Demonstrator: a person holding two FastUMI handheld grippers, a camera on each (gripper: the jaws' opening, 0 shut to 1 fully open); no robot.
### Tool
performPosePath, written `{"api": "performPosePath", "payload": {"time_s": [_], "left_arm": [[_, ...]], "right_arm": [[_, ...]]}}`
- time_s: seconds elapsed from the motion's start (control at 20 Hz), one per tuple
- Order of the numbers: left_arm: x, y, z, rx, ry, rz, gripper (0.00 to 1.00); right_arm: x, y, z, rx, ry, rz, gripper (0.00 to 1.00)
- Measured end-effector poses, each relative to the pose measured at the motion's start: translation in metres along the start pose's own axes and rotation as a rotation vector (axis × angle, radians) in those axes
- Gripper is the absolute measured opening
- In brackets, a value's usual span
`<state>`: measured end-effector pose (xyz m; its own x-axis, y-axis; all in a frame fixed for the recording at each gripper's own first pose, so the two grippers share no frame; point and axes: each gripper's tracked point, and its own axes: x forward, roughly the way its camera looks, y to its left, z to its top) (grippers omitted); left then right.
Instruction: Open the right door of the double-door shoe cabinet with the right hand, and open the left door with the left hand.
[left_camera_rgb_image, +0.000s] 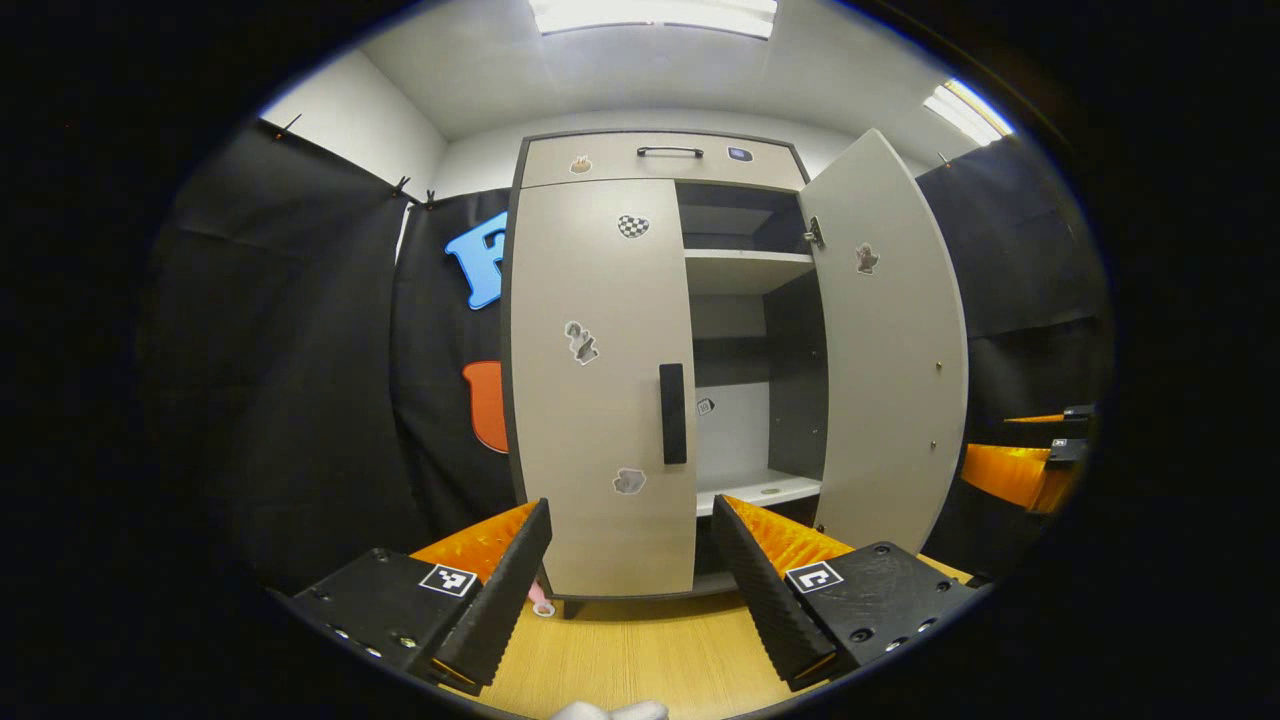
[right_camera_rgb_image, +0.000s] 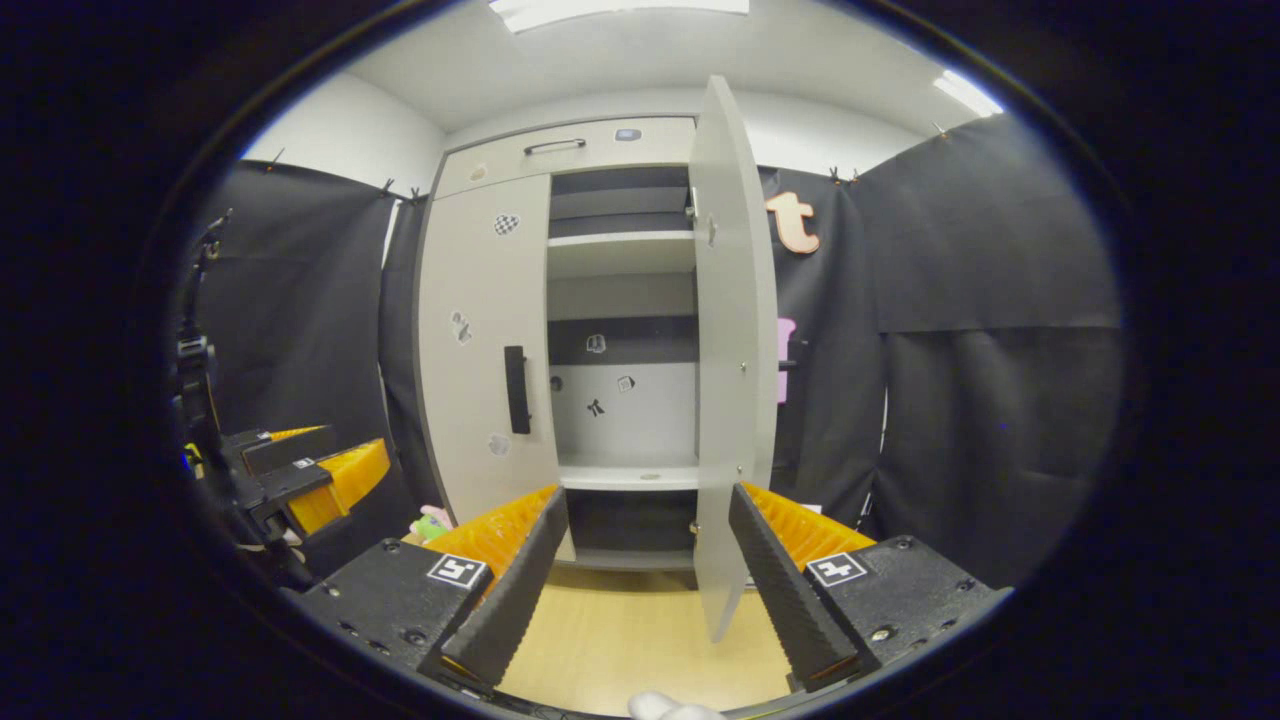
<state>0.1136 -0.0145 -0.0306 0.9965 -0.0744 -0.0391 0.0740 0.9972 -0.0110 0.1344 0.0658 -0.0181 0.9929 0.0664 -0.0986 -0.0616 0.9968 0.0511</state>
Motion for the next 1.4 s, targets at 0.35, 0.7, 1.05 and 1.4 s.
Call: {"api": "performPosePath", "payload": {"time_s": [0.35, 0.7, 1.05, 1.4], "left_arm": [[0.091, -0.023, 0.022, -0.031, -0.062, -0.031, 0.96], [0.195, -0.034, 0.003, -0.043, -0.032, -0.026, 0.96], [0.25, -0.028, -0.016, -0.063, 0.0, 0.003, 1.0], [0.264, -0.036, -0.029, -0.06, 0.048, -0.018, 0.49]], "right_arm": [[0.002, -0.01, -0.002, -0.002, 0.019, -0.045, 1.0], [-0.001, -0.015, -0.007, 0.006, 0.059, -0.08, 0.97], [-0.004, -0.021, -0.01, -0.008, 0.084, -0.101, 1.0], [-0.004, -0.021, -0.012, 0.002, 0.096, -0.093, 1.0]]}}
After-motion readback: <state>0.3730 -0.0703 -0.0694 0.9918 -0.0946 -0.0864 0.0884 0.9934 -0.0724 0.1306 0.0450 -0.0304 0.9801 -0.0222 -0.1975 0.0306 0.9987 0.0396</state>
